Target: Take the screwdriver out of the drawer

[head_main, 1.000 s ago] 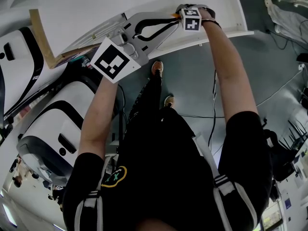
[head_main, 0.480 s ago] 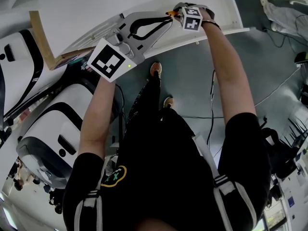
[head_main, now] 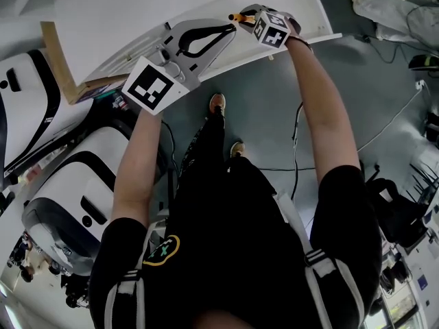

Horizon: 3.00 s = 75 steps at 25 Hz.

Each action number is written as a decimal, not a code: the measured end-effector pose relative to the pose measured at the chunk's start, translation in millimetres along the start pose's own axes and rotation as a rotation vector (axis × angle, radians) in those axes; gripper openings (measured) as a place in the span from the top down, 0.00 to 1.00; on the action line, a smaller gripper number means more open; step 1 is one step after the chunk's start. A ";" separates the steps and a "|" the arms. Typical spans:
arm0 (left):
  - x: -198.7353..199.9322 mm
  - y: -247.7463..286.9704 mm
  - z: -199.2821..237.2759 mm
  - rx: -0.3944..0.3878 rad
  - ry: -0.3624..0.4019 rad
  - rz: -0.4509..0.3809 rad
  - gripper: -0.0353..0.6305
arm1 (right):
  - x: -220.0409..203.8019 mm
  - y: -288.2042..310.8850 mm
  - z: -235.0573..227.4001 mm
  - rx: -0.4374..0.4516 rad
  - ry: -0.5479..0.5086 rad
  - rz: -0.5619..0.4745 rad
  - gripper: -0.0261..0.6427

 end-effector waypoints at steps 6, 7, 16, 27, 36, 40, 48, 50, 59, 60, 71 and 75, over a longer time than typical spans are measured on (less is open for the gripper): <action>9.6 -2.7 -13.7 0.001 0.017 -0.004 0.91 | 12.3 -32.7 5.8 -0.073 0.066 -0.096 0.78; 11.2 -3.4 -16.3 0.001 0.019 -0.005 0.91 | 14.9 -38.8 7.1 -0.085 0.074 -0.112 0.78; 25.2 -8.5 -36.6 0.011 0.041 0.001 0.91 | 35.7 -98.7 24.3 -0.176 0.108 -0.238 0.78; 35.3 -15.2 -69.2 -0.006 0.123 0.011 0.91 | 49.8 -183.4 71.7 -0.290 0.198 -0.426 0.78; 58.3 -32.7 -109.0 -0.019 0.132 -0.013 0.91 | 75.9 -255.8 124.0 -0.393 0.208 -0.570 0.78; 72.9 -41.6 -133.2 -0.005 0.149 -0.018 0.91 | 83.9 -287.2 154.2 -0.422 0.201 -0.617 0.78; 92.7 -59.8 -196.4 0.002 0.144 -0.029 0.91 | 97.1 -342.2 232.8 -0.464 0.192 -0.711 0.78; 97.8 -65.3 -215.4 0.001 0.145 -0.027 0.91 | 98.6 -354.6 254.6 -0.472 0.188 -0.725 0.78; 118.2 -87.5 -310.4 -0.017 0.168 -0.016 0.91 | 92.7 -404.7 356.0 -0.505 0.189 -0.782 0.78; 119.6 -90.1 -321.1 -0.019 0.169 -0.014 0.91 | 91.5 -409.8 366.7 -0.506 0.192 -0.789 0.78; 134.7 -108.8 -398.6 -0.034 0.173 -0.025 0.91 | 85.6 -451.4 451.0 -0.533 0.192 -0.828 0.78; 141.1 -108.9 -408.4 -0.040 0.175 -0.031 0.91 | 83.6 -460.1 466.9 -0.552 0.216 -0.839 0.78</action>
Point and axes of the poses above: the fingertips, and each gripper's own axes: y forward along the fingers, z to its left, x out of its top, the point moved 8 cm from there along -y, backward along the fingers, and after that the axes turned 3 degrees about x, right-handed, at the moved point
